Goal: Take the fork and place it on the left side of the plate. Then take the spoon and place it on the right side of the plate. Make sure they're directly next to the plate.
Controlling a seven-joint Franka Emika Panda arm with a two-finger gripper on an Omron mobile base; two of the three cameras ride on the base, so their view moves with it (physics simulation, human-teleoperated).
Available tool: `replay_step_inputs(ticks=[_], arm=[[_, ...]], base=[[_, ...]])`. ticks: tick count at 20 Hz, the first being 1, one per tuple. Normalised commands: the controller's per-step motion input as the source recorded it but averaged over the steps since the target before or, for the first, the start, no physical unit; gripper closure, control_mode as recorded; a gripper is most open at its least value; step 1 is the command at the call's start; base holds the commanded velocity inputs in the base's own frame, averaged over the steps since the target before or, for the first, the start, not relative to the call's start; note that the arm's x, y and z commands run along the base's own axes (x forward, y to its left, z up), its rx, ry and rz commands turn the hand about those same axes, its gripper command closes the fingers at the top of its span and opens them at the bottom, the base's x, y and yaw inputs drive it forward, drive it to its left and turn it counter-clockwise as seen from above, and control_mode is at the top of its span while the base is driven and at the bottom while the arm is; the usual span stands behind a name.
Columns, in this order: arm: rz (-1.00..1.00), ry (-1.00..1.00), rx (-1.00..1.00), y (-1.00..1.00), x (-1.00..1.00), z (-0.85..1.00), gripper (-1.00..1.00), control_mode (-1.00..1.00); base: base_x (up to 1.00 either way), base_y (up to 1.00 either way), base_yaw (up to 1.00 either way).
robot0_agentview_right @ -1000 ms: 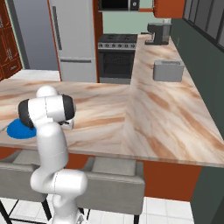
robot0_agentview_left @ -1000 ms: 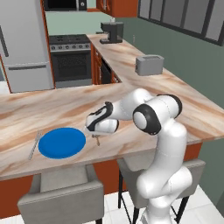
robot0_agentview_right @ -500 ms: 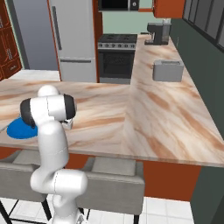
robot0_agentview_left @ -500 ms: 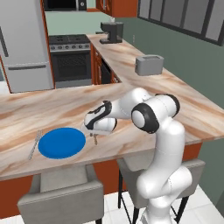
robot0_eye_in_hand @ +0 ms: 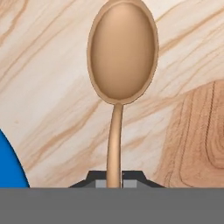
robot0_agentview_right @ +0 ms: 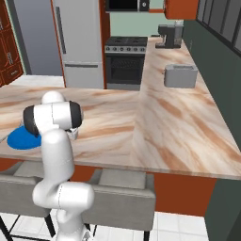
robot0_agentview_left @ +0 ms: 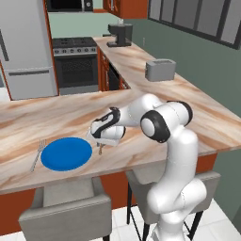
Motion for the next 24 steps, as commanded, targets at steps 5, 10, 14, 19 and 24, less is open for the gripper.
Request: replay_step_inputs(ticks=[5, 10, 14, 19, 24], arm=[[-0.05, 0.12, 0.00, 0.06, -0.07, -0.24, -1.00, -1.00], [0.00, 0.11, 0.00, 0.01, -0.08, -0.15, -1.00, -1.00], [0.00, 0.07, 0.00, 0.00, -0.06, 0.01, -1.00, -1.00], [0.00, 0.01, -0.04, 0.02, -0.14, 0.12, -1.00, -1.00], [0.00, 0.00, -0.08, 0.00, -0.21, 0.15, -1.00, -1.00]], base=[[0.00, 0.00, 0.00], [0.00, 0.00, 0.00], [0.00, 0.00, 0.00], [0.00, 0.00, 0.00], [0.00, 0.00, 0.00]])
